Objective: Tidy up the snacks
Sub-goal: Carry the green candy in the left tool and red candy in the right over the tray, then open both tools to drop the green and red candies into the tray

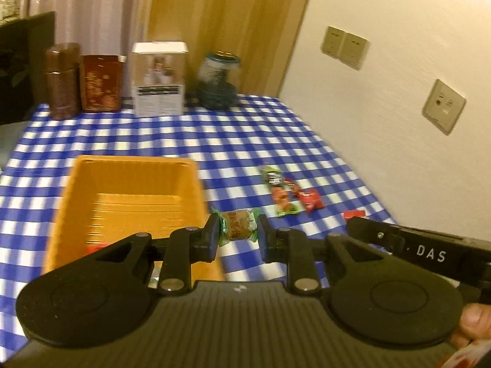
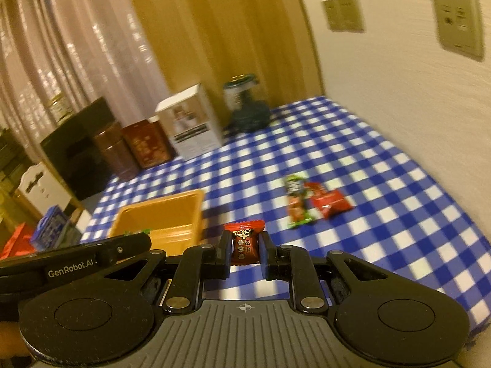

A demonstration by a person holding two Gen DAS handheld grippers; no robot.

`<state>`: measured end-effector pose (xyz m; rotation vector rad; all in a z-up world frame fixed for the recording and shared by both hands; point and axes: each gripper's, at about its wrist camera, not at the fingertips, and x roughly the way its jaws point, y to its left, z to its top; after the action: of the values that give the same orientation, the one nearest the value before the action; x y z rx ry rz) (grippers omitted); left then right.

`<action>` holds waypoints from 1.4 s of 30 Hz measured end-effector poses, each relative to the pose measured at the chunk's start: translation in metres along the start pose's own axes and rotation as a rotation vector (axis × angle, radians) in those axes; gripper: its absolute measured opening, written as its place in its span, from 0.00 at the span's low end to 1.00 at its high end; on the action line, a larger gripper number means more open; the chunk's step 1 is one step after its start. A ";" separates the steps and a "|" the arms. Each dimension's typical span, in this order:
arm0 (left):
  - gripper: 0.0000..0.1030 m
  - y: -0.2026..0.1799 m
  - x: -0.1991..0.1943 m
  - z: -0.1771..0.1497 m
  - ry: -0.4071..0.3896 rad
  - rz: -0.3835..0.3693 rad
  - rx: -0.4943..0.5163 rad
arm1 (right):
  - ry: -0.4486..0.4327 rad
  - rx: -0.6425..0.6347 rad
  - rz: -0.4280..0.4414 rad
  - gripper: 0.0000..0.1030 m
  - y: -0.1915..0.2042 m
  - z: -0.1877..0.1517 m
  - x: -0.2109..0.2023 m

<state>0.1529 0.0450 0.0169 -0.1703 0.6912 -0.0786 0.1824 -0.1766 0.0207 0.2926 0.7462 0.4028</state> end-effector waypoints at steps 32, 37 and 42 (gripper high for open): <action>0.22 0.102 -0.015 -0.013 0.069 0.185 -0.043 | 0.142 -0.171 0.122 0.18 0.107 -0.022 0.077; 0.22 0.105 -0.009 -0.016 0.076 0.172 -0.054 | 0.150 -0.159 0.117 0.18 0.103 -0.023 0.082; 0.29 0.103 0.001 -0.017 0.086 0.163 -0.047 | 0.153 -0.146 0.108 0.18 0.098 -0.022 0.085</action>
<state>0.1445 0.1442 -0.0150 -0.1561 0.7905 0.0867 0.1988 -0.0483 -0.0069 0.1662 0.8484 0.5838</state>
